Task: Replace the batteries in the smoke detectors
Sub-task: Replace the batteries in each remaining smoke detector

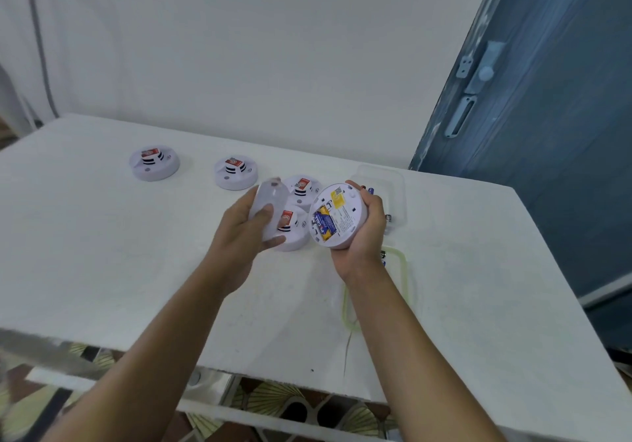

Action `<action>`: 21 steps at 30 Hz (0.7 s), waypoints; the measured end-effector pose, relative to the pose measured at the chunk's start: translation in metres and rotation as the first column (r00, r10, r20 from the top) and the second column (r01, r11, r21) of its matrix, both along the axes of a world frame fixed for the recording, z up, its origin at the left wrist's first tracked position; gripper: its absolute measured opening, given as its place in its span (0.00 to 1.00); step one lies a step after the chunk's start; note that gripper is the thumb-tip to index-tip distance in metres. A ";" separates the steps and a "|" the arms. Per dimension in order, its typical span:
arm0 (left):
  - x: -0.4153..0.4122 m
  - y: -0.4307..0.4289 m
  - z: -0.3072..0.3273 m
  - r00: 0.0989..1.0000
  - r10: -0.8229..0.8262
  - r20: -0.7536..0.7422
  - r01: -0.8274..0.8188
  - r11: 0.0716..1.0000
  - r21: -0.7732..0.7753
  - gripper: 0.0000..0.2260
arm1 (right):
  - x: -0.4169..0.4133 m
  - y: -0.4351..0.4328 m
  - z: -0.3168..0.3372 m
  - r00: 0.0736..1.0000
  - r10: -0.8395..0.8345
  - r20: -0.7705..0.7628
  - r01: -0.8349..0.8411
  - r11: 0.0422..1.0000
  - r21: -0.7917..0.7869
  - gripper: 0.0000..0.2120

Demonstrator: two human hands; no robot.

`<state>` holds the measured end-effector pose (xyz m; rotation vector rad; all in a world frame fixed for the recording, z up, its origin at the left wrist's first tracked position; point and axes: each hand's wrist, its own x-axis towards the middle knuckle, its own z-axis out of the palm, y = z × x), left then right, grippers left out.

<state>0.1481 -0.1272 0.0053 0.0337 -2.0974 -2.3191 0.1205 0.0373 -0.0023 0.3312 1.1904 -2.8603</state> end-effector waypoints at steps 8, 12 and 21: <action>-0.007 0.032 0.002 0.982 -0.037 -0.185 -0.044 0.909 -0.415 0.21 | 0.001 -0.003 0.004 0.993 0.118 0.023 -0.117 0.993 -0.034 0.12; -0.006 0.050 -0.006 0.968 -0.067 -0.241 -0.100 0.778 -0.620 0.23 | 0.002 -0.003 0.006 0.983 0.184 0.008 -0.183 0.981 -0.059 0.12; 0.007 0.073 -0.009 0.929 -0.057 -0.365 -0.240 0.656 -0.715 0.32 | 0.005 -0.002 0.011 0.965 0.261 0.021 -0.260 0.965 -0.025 0.22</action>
